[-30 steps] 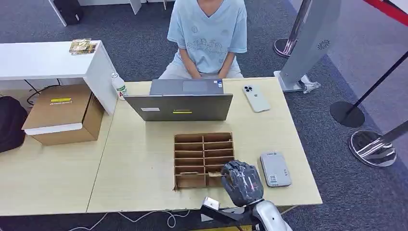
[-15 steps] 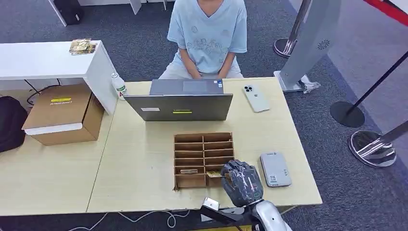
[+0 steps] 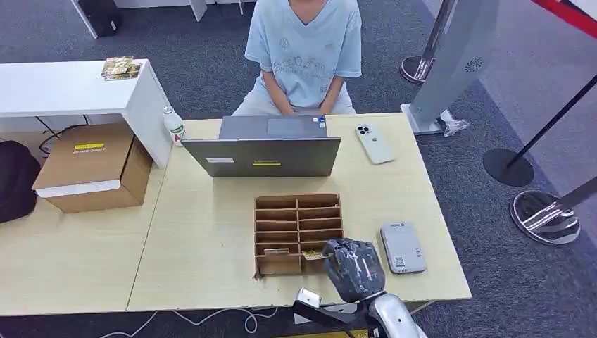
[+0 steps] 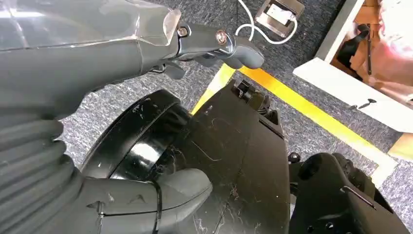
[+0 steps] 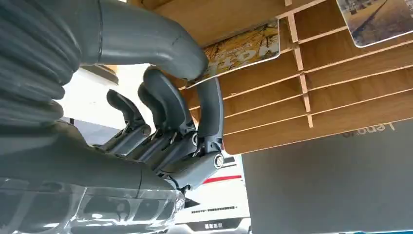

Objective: Pass the card to the sensor for recognition and then transmit it.

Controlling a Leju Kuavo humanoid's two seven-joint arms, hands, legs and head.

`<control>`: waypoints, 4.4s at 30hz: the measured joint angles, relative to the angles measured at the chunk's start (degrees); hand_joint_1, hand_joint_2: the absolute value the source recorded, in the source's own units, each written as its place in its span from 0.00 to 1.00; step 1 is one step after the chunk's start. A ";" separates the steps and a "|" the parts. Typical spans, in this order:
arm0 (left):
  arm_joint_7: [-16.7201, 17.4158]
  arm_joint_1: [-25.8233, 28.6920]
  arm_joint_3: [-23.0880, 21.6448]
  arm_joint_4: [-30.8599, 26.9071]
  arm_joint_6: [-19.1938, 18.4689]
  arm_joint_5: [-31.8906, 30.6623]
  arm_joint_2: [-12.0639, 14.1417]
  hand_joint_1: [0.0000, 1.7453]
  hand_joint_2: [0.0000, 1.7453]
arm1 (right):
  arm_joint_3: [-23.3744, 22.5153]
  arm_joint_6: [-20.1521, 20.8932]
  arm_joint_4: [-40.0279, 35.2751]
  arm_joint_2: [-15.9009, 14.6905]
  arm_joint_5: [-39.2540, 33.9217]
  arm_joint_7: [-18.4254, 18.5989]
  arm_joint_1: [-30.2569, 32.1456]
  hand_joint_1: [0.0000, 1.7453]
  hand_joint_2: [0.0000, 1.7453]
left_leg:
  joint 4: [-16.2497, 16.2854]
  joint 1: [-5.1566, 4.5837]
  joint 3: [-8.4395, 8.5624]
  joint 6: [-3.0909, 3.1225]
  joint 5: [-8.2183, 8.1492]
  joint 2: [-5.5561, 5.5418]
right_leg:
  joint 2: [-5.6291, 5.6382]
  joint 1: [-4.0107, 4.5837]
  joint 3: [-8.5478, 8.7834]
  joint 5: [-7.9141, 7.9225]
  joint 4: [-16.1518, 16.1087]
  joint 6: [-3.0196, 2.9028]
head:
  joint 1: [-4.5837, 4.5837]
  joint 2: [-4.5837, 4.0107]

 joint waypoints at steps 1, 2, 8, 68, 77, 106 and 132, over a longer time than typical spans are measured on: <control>-0.04 0.01 0.00 0.00 0.00 0.00 0.00 0.00 1.00 | -0.02 -0.02 -0.02 0.00 -0.04 -0.02 -0.01 0.97 1.00 | 0.00 0.00 0.00 0.00 0.00 0.00 | 0.00 0.00 0.00 0.00 0.00 0.00 | -0.02 0.00; -0.07 0.02 0.00 0.00 0.00 0.00 0.00 0.00 1.00 | 0.00 -0.07 -0.04 0.00 -0.04 -0.06 0.00 0.98 1.00 | 0.00 0.00 0.00 0.00 0.00 0.00 | 0.00 0.00 0.00 0.00 0.00 0.00 | 0.00 0.00; -0.31 0.06 0.00 0.00 0.00 -0.09 0.00 0.00 1.00 | -0.02 -0.81 -0.15 0.00 -0.77 -0.63 0.00 0.99 1.00 | 0.00 0.00 0.00 0.00 0.00 0.00 | 0.00 0.00 0.00 0.00 0.00 0.00 | 0.00 0.00; -1.60 0.33 -11.98 0.00 -2.56 9.25 1.51 0.00 1.00 | -9.92 -0.19 -17.61 -3.85 -24.17 -13.37 -13.11 1.00 1.00 | 0.02 -0.01 0.01 -0.01 0.17 0.19 | 0.17 -0.01 -0.02 0.22 0.02 -0.02 | -0.02 0.00; -2.14 0.40 -16.45 -0.04 -5.02 14.66 2.40 0.00 1.00 | -5.18 10.66 -4.29 1.66 -23.74 -4.83 -36.10 1.00 1.00 | 0.02 0.03 -0.03 -0.19 0.36 0.14 | 0.17 0.02 -0.13 0.33 0.16 -0.12 | 0.00 0.00; -2.17 -0.15 -37.40 -0.68 -9.68 31.32 5.27 0.00 1.00 | -4.37 29.18 51.70 12.26 -15.63 14.71 -75.68 1.00 1.00 | 0.05 0.02 -0.12 -0.16 0.42 0.05 | 0.10 0.01 -0.19 0.39 0.17 -0.10 | 0.00 0.00; -2.19 -0.21 -39.28 -0.68 -11.19 32.74 5.88 0.00 1.00 | -5.79 29.70 58.64 12.22 -15.80 15.72 -77.81 0.00 1.00 | 0.06 0.03 -0.10 -0.16 0.42 0.07 | 0.12 0.02 -0.19 0.39 0.17 -0.10 | 0.00 0.00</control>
